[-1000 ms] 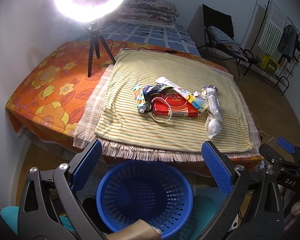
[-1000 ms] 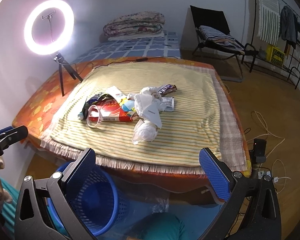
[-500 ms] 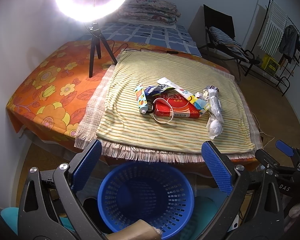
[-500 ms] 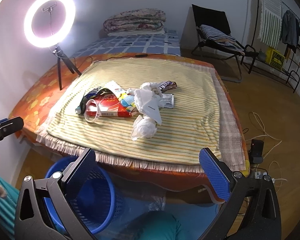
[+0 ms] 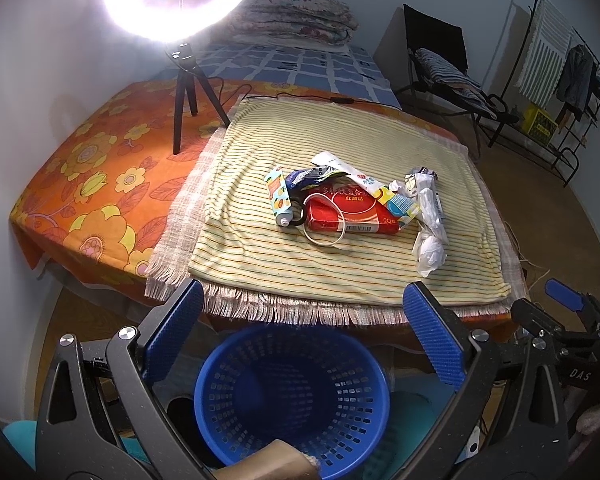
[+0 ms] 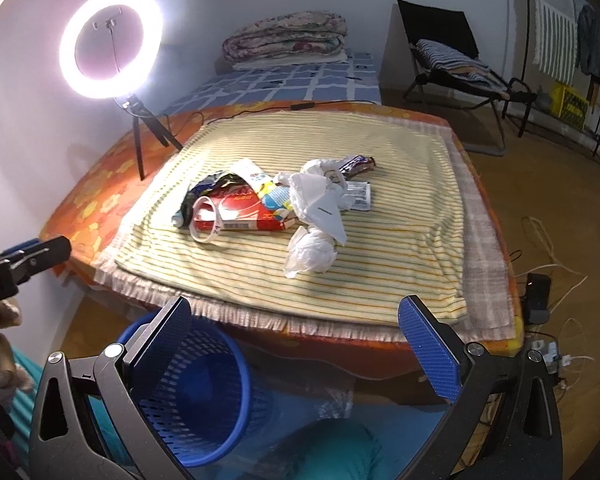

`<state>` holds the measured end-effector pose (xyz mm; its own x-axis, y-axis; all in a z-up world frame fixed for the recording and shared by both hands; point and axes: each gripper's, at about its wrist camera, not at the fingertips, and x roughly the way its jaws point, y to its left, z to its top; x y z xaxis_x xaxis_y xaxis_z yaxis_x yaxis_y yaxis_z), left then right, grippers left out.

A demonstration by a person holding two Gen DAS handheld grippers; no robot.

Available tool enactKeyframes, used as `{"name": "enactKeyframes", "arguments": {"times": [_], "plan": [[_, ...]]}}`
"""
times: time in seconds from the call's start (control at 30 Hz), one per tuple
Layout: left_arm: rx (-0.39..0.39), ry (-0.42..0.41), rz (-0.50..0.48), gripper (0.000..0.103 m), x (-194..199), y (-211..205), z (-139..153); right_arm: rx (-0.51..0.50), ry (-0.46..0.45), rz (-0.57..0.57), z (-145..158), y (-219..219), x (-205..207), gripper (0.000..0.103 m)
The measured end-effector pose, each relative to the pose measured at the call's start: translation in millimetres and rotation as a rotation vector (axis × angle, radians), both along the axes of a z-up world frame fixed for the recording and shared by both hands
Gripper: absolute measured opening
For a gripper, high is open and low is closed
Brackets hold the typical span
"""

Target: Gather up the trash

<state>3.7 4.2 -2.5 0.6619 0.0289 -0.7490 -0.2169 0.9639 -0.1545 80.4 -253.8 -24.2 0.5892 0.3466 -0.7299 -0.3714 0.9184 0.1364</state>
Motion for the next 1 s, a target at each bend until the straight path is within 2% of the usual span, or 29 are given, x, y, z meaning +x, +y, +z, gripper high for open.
{"name": "enactKeyframes", "arguments": {"times": [0.23, 0.4, 0.57, 0.67, 0.8, 0.9, 1.0], "plan": [[-0.018, 0.035, -0.011, 0.102, 8.3, 13.4, -12.8, 0.012, 0.018, -0.017, -3.0, -6.0, 8.7, 0.103], [-0.038, 0.062, -0.017, 0.101, 25.0, 22.5, -20.8, -0.005, -0.024, -0.041, -3.9, -12.3, 13.8, 0.103], [-0.051, 0.082, -0.028, 0.101, 46.4, 29.3, -26.7, 0.068, -0.007, -0.042, -7.0, -22.7, 25.2, 0.103], [-0.053, 0.097, -0.044, 0.096, 59.3, 31.7, -29.6, 0.089, 0.021, -0.039, -12.1, -25.4, 34.5, 0.103], [-0.079, 0.129, -0.064, 0.094, 82.1, 36.4, -39.6, 0.065, 0.053, -0.019, -20.2, -23.4, 46.5, 0.103], [-0.094, 0.161, -0.065, 0.081, 101.2, 42.6, -49.3, 0.074, 0.069, -0.016, -25.4, -24.0, 56.3, 0.103], [-0.112, 0.181, -0.060, 0.079, 118.4, 49.8, -57.3, 0.105, 0.081, -0.011, -29.1, -24.9, 68.2, 0.103]]}}
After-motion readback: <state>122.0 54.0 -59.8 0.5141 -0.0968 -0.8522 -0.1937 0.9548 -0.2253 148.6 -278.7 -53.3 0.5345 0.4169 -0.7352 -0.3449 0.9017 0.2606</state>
